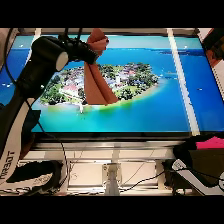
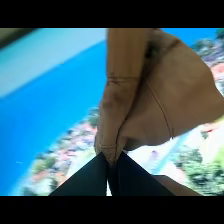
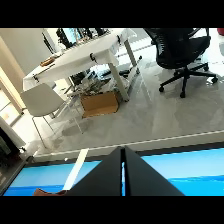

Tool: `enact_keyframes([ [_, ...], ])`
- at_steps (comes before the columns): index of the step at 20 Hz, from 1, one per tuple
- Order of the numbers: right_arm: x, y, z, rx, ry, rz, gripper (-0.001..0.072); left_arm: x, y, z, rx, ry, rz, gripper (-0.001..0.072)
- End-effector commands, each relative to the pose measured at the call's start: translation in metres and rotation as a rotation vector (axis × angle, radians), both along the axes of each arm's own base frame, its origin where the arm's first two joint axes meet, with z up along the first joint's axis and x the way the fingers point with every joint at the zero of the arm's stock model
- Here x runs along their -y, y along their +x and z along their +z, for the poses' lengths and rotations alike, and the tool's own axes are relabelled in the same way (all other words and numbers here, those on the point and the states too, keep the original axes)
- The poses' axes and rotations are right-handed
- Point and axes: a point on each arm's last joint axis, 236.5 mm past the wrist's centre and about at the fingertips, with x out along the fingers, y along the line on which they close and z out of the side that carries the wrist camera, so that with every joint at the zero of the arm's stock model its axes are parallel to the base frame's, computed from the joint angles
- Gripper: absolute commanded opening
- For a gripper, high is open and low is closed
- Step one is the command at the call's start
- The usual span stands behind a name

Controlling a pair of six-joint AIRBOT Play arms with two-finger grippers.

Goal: Fold the clothes and pants, and hang the long-sleeved shirts on hangers.

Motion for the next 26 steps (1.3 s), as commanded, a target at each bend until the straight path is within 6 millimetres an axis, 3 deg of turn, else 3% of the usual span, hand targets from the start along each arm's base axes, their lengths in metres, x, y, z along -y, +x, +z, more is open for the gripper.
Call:
enact_keyframes([
  [1, 0.000, 0.000, 0.000, 0.000, 0.000, 0.000, 0.0020, -0.021, -0.003, 0.042, 0.155, 0.172, 0.025, 0.0024],
  [4, 0.000, 0.000, 0.000, 0.000, 0.000, 0.000, 0.0019, -0.031, -0.015, 0.069, 0.212, 0.241, -0.010, 0.0023],
  [5, 0.000, 0.000, 0.000, 0.000, 0.000, 0.000, 0.0019, -0.028, -0.018, 0.069, 0.211, 0.264, -0.031, 0.0023],
  [7, 0.000, 0.000, 0.000, 0.000, 0.000, 0.000, 0.0019, -0.009, -0.025, 0.047, 0.135, 0.249, -0.087, 0.0023],
  [9, 0.000, 0.000, 0.000, 0.000, 0.000, 0.000, 0.0019, 0.028, -0.032, 0.008, 0.008, 0.142, -0.161, 0.0024],
  [13, 0.000, 0.000, 0.000, 0.000, 0.000, 0.000, 0.0019, 0.128, -0.056, -0.101, -0.350, -0.127, -0.314, 0.0024],
  [17, 0.000, 0.000, 0.000, 0.000, 0.000, 0.000, 0.0020, 0.214, -0.107, -0.213, -0.659, -0.216, -0.405, 0.0024],
  [20, 0.000, 0.000, 0.000, 0.000, 0.000, 0.000, 0.0020, 0.255, -0.158, -0.264, -0.819, -0.226, -0.459, 0.0037],
  [21, 0.000, 0.000, 0.000, 0.000, 0.000, 0.000, 0.0020, 0.264, -0.171, -0.272, -0.844, -0.220, -0.475, 0.0149],
  [23, 0.000, 0.000, 0.000, 0.000, 0.000, 0.000, 0.0020, 0.271, -0.184, -0.275, -0.847, -0.199, -0.501, 0.0720],
  [26, 0.000, 0.000, 0.000, 0.000, 0.000, 0.000, 0.0019, 0.269, -0.181, -0.251, -0.817, -0.215, -0.512, 0.0719],
])
